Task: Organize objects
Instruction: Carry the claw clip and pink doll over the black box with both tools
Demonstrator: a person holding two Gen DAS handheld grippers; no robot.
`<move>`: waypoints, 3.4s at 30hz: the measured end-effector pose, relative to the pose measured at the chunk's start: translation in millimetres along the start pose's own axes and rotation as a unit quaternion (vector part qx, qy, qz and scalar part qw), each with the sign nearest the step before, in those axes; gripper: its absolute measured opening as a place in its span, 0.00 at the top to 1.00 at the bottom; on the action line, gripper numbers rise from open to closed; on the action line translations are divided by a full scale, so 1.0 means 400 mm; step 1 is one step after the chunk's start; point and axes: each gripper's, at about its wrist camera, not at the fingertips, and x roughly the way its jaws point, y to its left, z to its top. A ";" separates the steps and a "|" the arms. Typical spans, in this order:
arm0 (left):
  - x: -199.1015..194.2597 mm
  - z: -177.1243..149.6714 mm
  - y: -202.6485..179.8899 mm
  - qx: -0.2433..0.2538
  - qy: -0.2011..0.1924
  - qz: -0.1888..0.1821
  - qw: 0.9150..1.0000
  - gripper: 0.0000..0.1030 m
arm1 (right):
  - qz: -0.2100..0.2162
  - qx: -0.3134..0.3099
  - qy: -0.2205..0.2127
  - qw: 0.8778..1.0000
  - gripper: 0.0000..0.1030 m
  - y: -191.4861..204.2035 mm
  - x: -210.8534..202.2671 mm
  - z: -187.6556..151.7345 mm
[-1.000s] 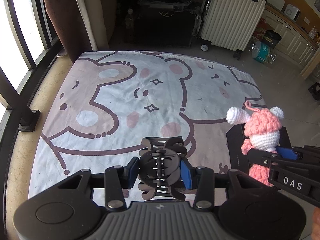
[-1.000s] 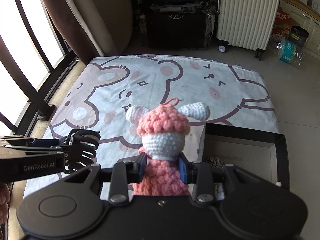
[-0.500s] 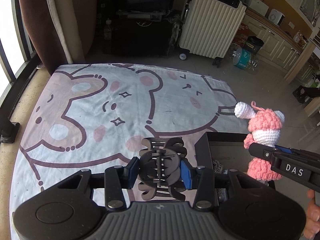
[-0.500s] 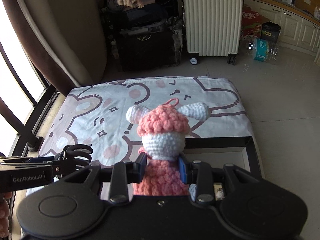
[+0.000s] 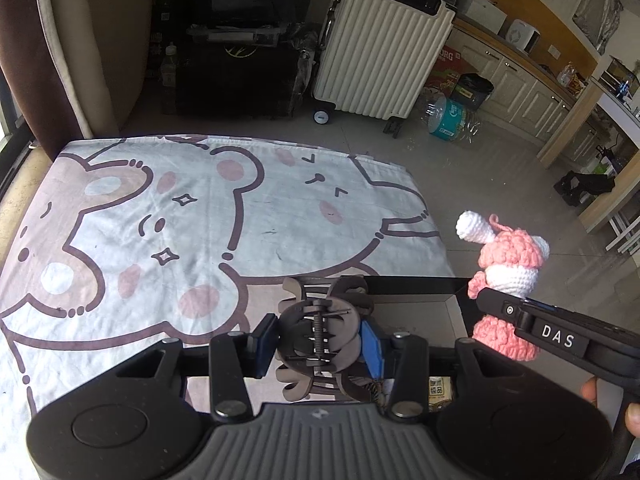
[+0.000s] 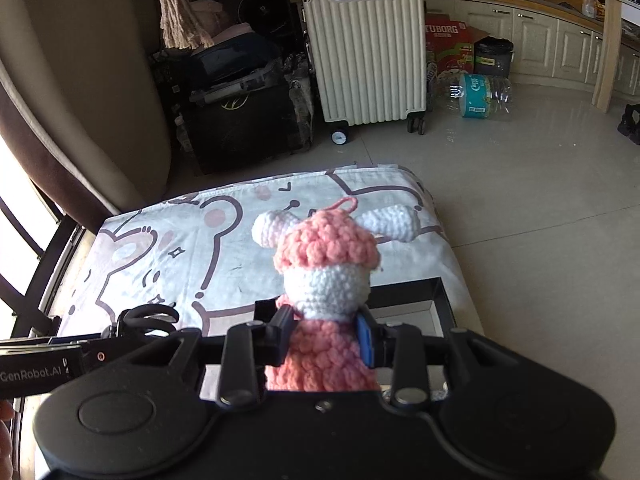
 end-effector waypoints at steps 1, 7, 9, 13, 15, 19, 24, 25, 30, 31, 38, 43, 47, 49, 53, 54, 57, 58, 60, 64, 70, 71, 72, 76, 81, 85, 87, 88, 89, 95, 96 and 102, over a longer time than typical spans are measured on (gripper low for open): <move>0.005 0.002 -0.006 -0.001 -0.001 -0.004 1.000 0.56 | -0.002 0.004 -0.003 1.000 0.67 -0.012 0.003 -0.001; 0.046 0.011 -0.034 -0.015 -0.006 -0.030 0.999 0.56 | -0.030 -0.015 -0.022 0.999 0.67 -0.052 0.048 -0.012; 0.062 0.015 -0.046 -0.019 -0.007 -0.039 0.999 0.56 | -0.037 -0.029 -0.024 0.999 0.67 -0.060 0.068 -0.019; 0.098 0.023 -0.069 -0.022 -0.009 -0.056 0.998 0.56 | -0.038 -0.056 -0.025 0.997 0.67 -0.077 0.100 -0.033; 0.116 0.027 -0.079 -0.024 -0.009 -0.064 0.998 0.56 | -0.036 -0.075 -0.028 0.996 0.67 -0.079 0.117 -0.042; 0.155 0.033 -0.097 -0.021 -0.010 -0.074 0.997 0.56 | -0.048 -0.122 -0.031 0.991 0.67 -0.079 0.153 -0.062; 0.203 0.041 -0.099 -0.028 -0.007 -0.082 0.996 0.56 | -0.065 -0.187 -0.044 0.979 0.67 -0.075 0.199 -0.093; 0.212 0.043 -0.098 -0.030 -0.006 -0.081 0.996 0.56 | -0.064 -0.196 -0.039 0.978 0.67 -0.075 0.211 -0.100; 0.250 0.046 -0.091 -0.044 0.005 -0.083 0.996 0.56 | -0.049 -0.216 0.015 0.975 0.67 -0.084 0.254 -0.123; 0.257 0.047 -0.091 -0.049 0.007 -0.085 0.995 0.56 | -0.040 -0.208 0.027 0.977 0.67 -0.089 0.259 -0.122; 0.293 0.045 -0.111 -0.055 0.016 -0.100 0.993 0.56 | 0.000 -0.091 0.085 0.992 0.66 -0.152 0.264 -0.089; 0.308 0.039 -0.123 -0.055 0.020 -0.105 0.993 0.56 | -0.006 -0.039 0.091 0.995 0.58 -0.180 0.279 -0.095; 0.327 0.038 -0.124 -0.054 0.023 -0.099 0.993 0.56 | -0.013 -0.060 0.084 0.995 0.44 -0.166 0.272 -0.094; 0.338 0.035 -0.124 -0.057 0.026 -0.096 0.993 0.56 | -0.018 -0.065 0.077 0.995 0.40 -0.162 0.259 -0.086; 0.346 0.036 -0.133 -0.060 0.023 -0.094 0.993 0.56 | -0.033 -0.081 0.058 0.995 0.47 -0.158 0.224 -0.069; 0.348 0.036 -0.137 -0.060 0.023 -0.094 0.993 0.56 | -0.028 -0.074 0.057 0.995 0.55 -0.163 0.217 -0.063; 0.353 0.035 -0.151 -0.049 0.031 -0.088 0.994 0.56 | -0.018 -0.065 0.052 0.996 0.68 -0.171 0.204 -0.053; 0.352 0.034 -0.157 -0.044 0.036 -0.083 0.995 0.56 | -0.012 -0.066 0.052 0.996 0.71 -0.171 0.203 -0.052; 0.351 0.030 -0.163 -0.039 0.047 -0.075 0.995 0.56 | 0.004 -0.072 0.057 0.996 0.74 -0.168 0.203 -0.055; 0.354 0.018 -0.155 -0.062 0.083 -0.046 0.994 0.56 | -0.012 -0.110 0.065 0.992 0.73 -0.144 0.219 -0.072; 0.348 0.009 -0.126 -0.106 0.104 -0.047 0.988 0.56 | -0.015 -0.102 0.066 0.992 0.73 -0.155 0.218 -0.078; 0.344 0.008 -0.124 -0.110 0.107 -0.047 0.987 0.56 | -0.015 -0.101 0.065 0.993 0.73 -0.156 0.217 -0.079; 0.339 0.009 -0.124 -0.111 0.111 -0.047 0.986 0.56 | -0.014 -0.099 0.065 0.993 0.73 -0.157 0.216 -0.079; 0.322 0.011 -0.109 -0.143 0.120 -0.072 0.980 0.56 | -0.014 -0.091 0.065 0.994 0.73 -0.161 0.214 -0.079; 0.328 0.004 -0.097 -0.209 0.119 -0.120 0.963 0.57 | -0.018 -0.092 0.066 0.993 0.73 -0.154 0.214 -0.079; 0.344 -0.006 -0.088 -0.245 0.124 -0.114 0.955 0.57 | -0.017 -0.086 0.066 0.994 0.73 -0.158 0.211 -0.079; 0.349 -0.011 -0.078 -0.259 0.126 -0.105 0.952 0.56 | -0.017 -0.082 0.066 0.994 0.73 -0.162 0.211 -0.078; 0.350 -0.013 -0.072 -0.263 0.126 -0.099 0.951 0.56 | -0.017 -0.081 0.066 0.994 0.73 -0.163 0.211 -0.078; 0.349 -0.013 -0.065 -0.266 0.126 -0.097 0.951 0.57 | -0.017 -0.080 0.066 0.994 0.73 -0.163 0.210 -0.078; 0.328 -0.009 -0.041 -0.266 0.117 -0.083 0.953 0.47 | -0.022 -0.072 0.062 0.995 0.72 -0.160 0.204 -0.073; 0.324 -0.007 -0.040 -0.262 0.114 -0.082 0.955 0.47 | -0.022 -0.068 0.061 0.996 0.72 -0.159 0.201 -0.071; 0.304 -0.002 -0.042 -0.242 0.108 -0.078 0.961 0.47 | -0.020 -0.061 0.049 0.997 0.72 -0.149 0.173 -0.059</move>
